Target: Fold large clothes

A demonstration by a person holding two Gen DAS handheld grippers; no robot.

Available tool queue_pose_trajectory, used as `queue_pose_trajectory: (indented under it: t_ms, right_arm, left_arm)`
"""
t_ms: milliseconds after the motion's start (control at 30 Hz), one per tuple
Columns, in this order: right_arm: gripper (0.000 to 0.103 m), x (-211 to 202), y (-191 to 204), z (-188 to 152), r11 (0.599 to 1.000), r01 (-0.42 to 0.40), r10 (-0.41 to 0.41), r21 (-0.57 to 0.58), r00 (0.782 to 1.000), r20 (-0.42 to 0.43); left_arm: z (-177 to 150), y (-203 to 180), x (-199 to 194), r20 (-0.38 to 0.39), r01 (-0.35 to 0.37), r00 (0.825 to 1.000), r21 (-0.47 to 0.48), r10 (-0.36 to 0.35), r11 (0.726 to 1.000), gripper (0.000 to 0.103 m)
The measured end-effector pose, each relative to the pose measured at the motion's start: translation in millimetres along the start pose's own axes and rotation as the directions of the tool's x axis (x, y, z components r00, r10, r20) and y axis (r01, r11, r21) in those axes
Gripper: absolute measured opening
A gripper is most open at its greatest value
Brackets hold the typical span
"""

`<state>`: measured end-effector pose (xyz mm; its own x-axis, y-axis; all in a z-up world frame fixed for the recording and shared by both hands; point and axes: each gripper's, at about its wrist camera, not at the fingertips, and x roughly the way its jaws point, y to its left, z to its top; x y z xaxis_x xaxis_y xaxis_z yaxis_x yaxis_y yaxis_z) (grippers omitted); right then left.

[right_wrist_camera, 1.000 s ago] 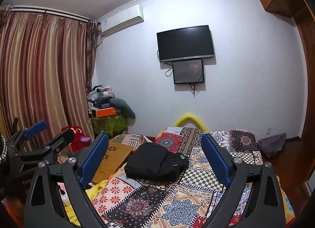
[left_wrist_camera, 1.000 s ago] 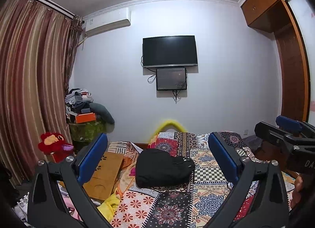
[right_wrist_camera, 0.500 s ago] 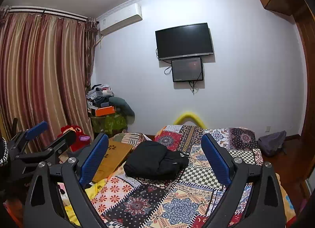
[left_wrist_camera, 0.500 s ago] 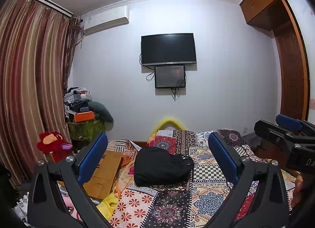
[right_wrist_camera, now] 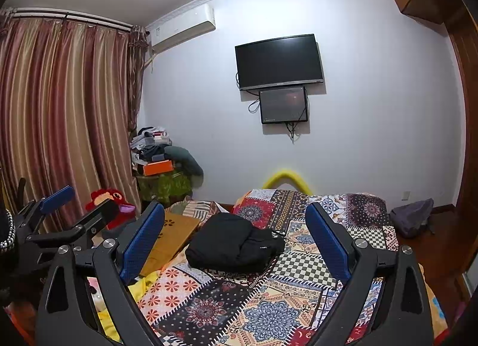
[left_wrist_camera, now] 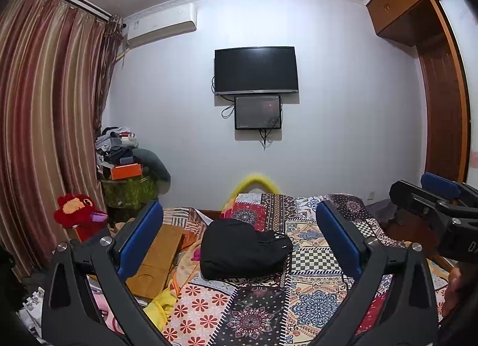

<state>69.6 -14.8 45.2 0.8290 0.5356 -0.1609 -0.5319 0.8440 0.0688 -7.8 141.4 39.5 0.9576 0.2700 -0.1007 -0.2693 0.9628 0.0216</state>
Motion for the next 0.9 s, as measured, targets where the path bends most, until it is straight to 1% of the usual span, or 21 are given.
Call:
queue_pose_trajectory:
  t_ms: [367,500,900]
  right_arm:
    - [0.094,-0.2,-0.9,0.0,1.0,0.007,-0.007,0.001,1.0,0.004]
    - [0.094,0.0,-0.8,-0.2,1.0,0.009,-0.009,0.0,1.0,0.002]
    - [0.095,3.1,3.0,-0.6,1.0,0.013,-0.013,-0.012,1.0,-0.007]
  left_arm:
    - [-2.1,2.1,2.7,-0.008,0.03,1.0,-0.005,-0.03,1.0,0.103]
    - [-3.2,2.2,3.0,-0.008,0.028,1.0,-0.001,-0.029,1.0,0.103]
    - [-4.7,2.7,3.2,-0.019,0.053,0.998,-0.022,-0.054,0.998,0.103]
